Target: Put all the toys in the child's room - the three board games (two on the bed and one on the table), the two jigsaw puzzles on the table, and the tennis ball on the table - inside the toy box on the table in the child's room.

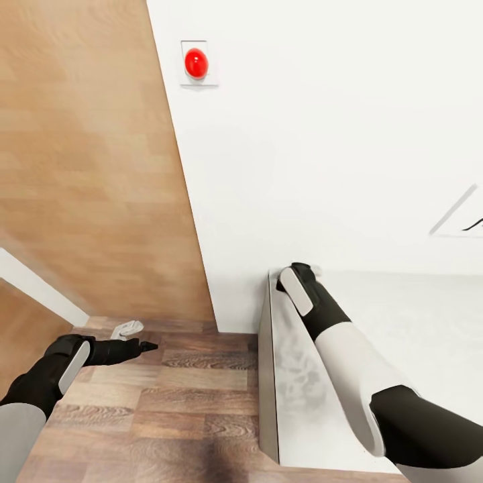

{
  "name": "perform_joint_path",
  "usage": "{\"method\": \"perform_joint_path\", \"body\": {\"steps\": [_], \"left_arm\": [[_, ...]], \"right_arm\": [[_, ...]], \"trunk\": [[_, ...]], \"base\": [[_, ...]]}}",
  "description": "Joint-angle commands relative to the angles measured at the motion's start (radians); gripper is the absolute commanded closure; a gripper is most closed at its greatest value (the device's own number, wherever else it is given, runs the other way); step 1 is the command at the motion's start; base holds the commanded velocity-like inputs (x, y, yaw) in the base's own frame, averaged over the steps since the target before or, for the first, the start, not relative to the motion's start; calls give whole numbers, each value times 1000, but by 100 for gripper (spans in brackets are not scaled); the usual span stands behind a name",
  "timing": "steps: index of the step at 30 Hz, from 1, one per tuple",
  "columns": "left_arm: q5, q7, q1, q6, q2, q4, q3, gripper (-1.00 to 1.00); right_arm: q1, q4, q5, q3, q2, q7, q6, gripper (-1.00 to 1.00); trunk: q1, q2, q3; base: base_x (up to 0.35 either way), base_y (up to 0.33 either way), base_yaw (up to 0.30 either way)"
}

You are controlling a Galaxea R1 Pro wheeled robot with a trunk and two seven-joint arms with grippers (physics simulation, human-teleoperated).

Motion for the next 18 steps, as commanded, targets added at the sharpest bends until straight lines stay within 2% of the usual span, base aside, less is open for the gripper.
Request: {"method": "perform_joint_path", "body": {"steps": [1,3,6,8,10,11,12,13,14,16,18], "left_arm": [[2,-1,-1,5,1,-1,-1,-100],[2,-1,-1,5,1,-1,-1,-100],[2,-1,-1,5,1,-1,-1,-100],[2,-2,-1,5,1,-1,0,-100],[3,-2,-1,5,1,-1,1,-100],[4,-3,-1,5,1,-1,1,-100],[5,-3,-1,5,1,-2,1,-100],[6,-4,-1,5,2,-6,1,-100],[6,-4,-1,5,2,-6,1,-100],[7,-5,-1,5,3,-8,2,-100],[8,-8,-1,5,4,-9,2,-100]], "right_arm": [[22,-41,-22,1,-3,7,24,100],[67,-127,-60,0,-17,55,70,100],[132,-248,-134,0,-58,131,118,100],[202,-341,-212,0,-96,187,150,100],[289,-434,-295,-1,-142,239,168,100],[359,-512,-352,-1,-184,279,174,100],[384,-539,-370,-1,-199,294,174,100],[467,-630,-417,-1,-251,349,173,100],[493,-656,-429,-1,-268,370,172,100],[574,-724,-458,-12,-315,460,171,100],[616,-751,-469,-31,-334,559,170,100]], "trunk": [[1,-2,0],[1,-2,3],[1,-2,8],[1,-2,11],[1,-2,15],[1,-2,16],[1,-2,18],[1,-2,20],[1,-2,21],[1,-2,25],[1,-2,28]], "base": [[0,0,0],[0,0,0],[0,0,0],[0,0,0],[0,0,0],[0,0,0],[0,0,0],[0,0,0],[0,0,0],[0,0,0],[0,0,0]]}}
